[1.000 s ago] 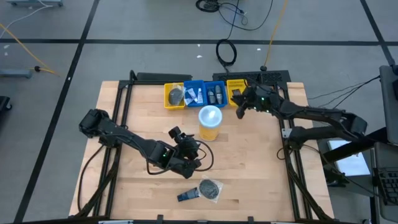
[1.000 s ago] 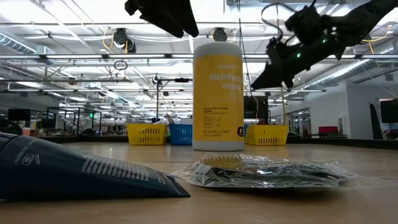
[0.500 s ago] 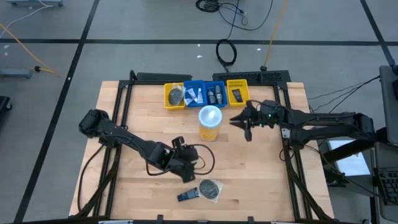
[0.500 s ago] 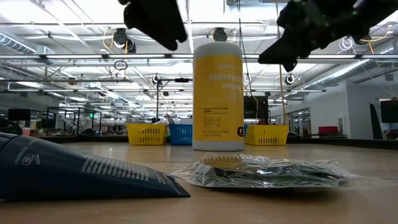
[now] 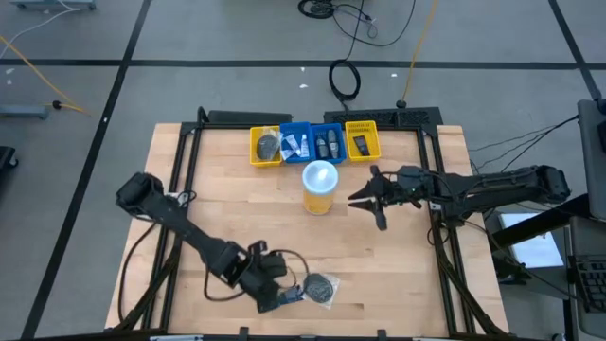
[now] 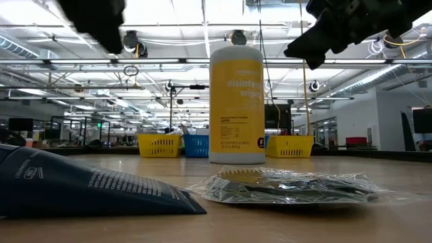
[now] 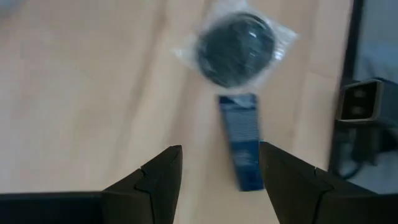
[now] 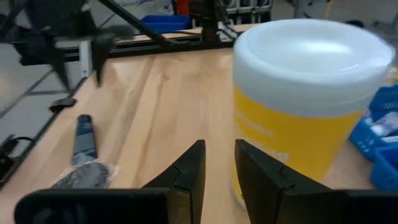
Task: Pick & Place Travel size toiletries
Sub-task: Put the shaving cream into the right yellow basket
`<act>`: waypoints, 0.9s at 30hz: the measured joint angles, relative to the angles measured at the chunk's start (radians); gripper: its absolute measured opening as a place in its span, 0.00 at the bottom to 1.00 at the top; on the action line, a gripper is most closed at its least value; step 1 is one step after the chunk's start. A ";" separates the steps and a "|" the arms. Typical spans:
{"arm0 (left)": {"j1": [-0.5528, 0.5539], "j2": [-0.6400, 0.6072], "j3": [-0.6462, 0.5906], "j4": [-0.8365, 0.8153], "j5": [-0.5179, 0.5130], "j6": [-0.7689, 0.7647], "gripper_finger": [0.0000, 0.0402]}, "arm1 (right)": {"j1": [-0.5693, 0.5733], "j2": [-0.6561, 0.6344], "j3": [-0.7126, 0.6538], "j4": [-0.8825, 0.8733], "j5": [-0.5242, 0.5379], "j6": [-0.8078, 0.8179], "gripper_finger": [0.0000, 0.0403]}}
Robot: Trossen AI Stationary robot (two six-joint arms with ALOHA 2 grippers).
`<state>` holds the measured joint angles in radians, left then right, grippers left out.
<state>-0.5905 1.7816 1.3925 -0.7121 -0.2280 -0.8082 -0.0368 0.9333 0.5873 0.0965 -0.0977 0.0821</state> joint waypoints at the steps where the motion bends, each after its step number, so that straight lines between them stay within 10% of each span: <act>1: -0.011 0.003 -0.022 0.040 0.007 -0.031 0.53 | 0.002 0.000 0.000 0.003 0.015 -0.006 0.21; 27: -0.116 0.082 -0.320 0.520 0.081 -0.274 0.53 | 0.006 0.000 0.000 0.005 0.072 -0.045 0.21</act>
<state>-0.7063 1.8636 1.0721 -0.1918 -0.1473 -1.0822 -0.0307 0.9337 0.5869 0.1013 -0.0261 0.0368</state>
